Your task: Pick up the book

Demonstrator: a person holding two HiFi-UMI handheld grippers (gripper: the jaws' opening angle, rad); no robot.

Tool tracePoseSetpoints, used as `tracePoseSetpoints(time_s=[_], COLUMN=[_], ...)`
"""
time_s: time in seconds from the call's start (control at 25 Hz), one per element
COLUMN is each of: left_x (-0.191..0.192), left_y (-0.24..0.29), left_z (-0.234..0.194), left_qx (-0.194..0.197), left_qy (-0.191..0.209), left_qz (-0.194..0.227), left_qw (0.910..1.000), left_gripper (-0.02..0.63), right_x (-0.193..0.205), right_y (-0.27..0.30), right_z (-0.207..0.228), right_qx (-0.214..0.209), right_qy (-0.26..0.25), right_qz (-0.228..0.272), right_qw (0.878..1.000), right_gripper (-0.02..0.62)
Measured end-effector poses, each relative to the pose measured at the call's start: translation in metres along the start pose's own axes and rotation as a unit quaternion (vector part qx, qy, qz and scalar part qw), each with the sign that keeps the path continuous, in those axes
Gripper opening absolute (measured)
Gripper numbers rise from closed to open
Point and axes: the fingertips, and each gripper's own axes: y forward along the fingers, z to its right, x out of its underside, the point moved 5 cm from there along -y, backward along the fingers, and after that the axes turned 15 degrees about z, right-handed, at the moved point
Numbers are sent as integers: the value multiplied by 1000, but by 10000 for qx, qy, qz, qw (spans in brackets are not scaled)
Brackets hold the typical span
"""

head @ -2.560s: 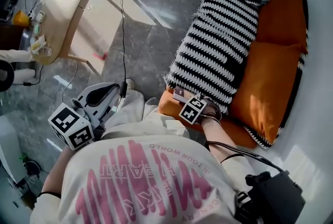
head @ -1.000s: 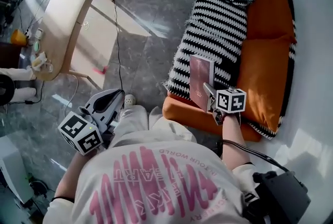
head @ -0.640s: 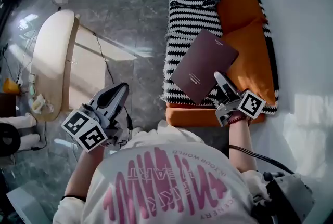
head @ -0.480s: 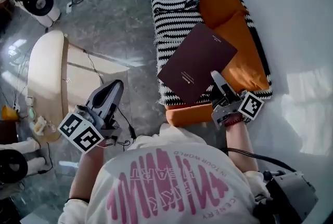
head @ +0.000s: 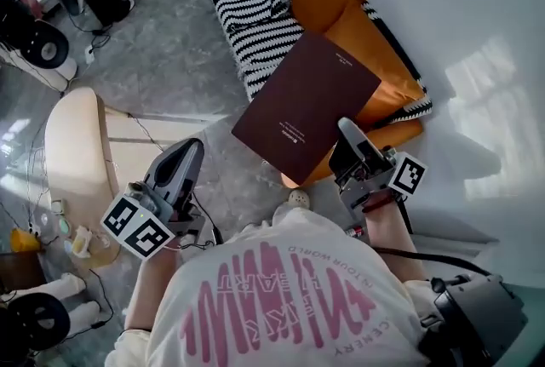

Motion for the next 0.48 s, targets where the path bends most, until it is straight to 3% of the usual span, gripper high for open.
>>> tracePoseSetpoints(time_s=[0.24, 0.48], left_x=[-1, -15], left_y=[-64, -65], left_z=[6, -2], left_qx=[25, -24], left_qy=[71, 128], left_qz=[-87, -19], left_qw=[9999, 9999], left_gripper=[6, 6], right_x=[33, 31], right_y=[-36, -37], right_z=[-31, -32], right_qx=[-210, -20], right_qy=[-14, -107], right_qz=[332, 357], right_qw=[9992, 9993], right_gripper=[158, 159])
